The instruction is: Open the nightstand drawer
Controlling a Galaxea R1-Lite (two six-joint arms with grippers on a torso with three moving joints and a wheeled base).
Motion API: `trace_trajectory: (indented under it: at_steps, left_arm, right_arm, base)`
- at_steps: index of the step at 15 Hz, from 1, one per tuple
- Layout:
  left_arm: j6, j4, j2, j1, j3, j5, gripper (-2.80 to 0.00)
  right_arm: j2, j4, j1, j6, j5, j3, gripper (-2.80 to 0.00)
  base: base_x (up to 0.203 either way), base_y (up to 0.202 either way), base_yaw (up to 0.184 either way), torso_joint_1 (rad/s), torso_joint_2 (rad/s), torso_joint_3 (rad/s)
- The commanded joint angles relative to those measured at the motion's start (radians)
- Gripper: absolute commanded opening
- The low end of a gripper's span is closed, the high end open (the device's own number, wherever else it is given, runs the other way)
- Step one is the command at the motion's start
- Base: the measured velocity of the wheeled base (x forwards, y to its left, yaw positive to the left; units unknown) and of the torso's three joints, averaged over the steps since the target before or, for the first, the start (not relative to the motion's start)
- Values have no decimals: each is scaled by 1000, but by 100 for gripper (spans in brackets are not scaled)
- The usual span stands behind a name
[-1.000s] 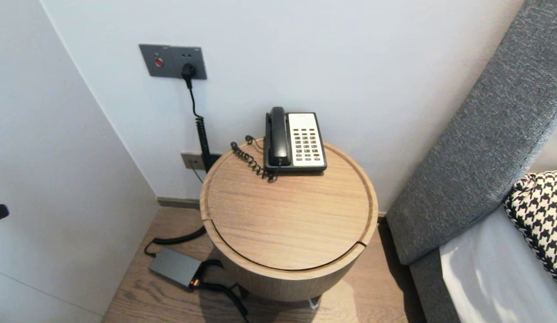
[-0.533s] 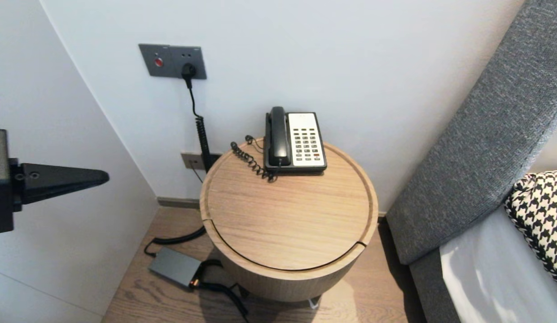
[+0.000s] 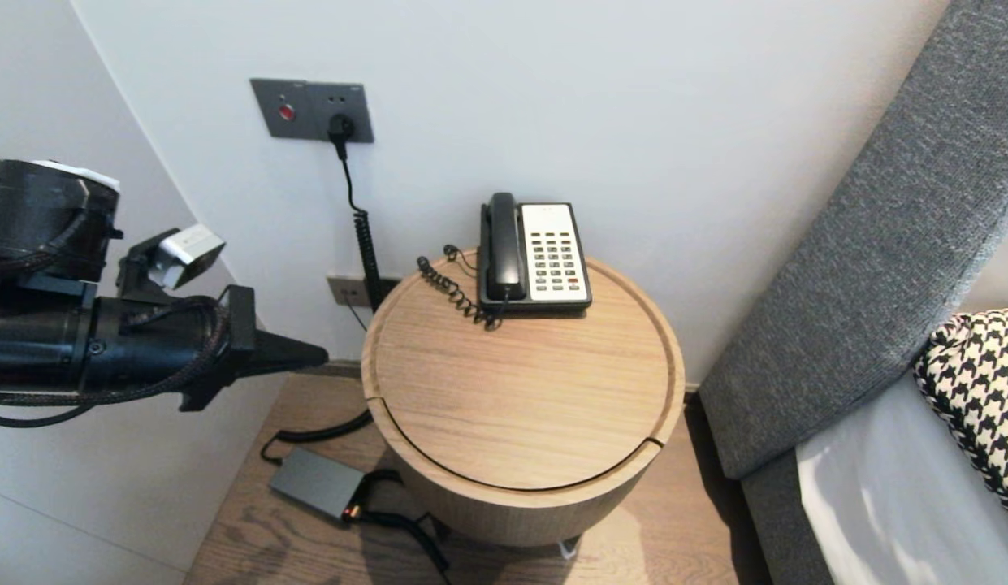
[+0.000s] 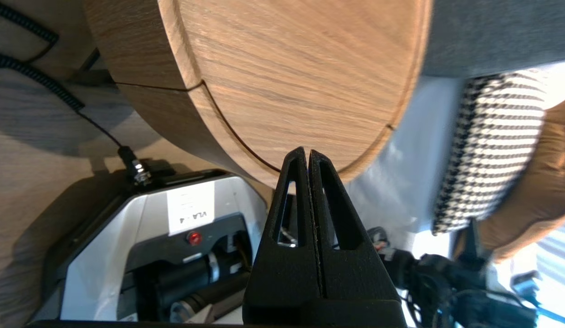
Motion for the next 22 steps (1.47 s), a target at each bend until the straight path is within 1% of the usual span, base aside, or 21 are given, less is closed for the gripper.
trace_trajectory:
  at_steps: [1, 3, 5, 11, 20, 22]
  left_arm:
    - [-2, -25, 125, -39, -6, 24, -280]
    - [-1, -56, 199, -74, -9, 81, -280]
    - [-1, -87, 258, -82, -10, 137, -280]
    - [-4, -94, 272, -103, -33, 143, -280]
    - [-1, -94, 295, -120, -23, 156, -280]
    - [0, -94, 294, -140, -17, 157, -280]
  right_arm:
    - [1, 0, 0, 0, 0, 25, -280]
    - [1, 0, 0, 0, 0, 25, -280]
    - [1, -1, 0, 0, 0, 25, -280]
    - [1, 0, 0, 0, 0, 25, -280]
    - [1, -1, 0, 1, 0, 25, -280]
    - [1, -1, 0, 0, 0, 25, -280]
  base:
    - [0, 0, 0, 0, 0, 0]
    - [0, 0, 0, 0, 0, 0]
    - [0, 0, 0, 0, 0, 0]
    - [0, 0, 0, 0, 0, 0]
    - [0, 0, 0, 0, 0, 0]
    - [0, 0, 0, 0, 0, 0]
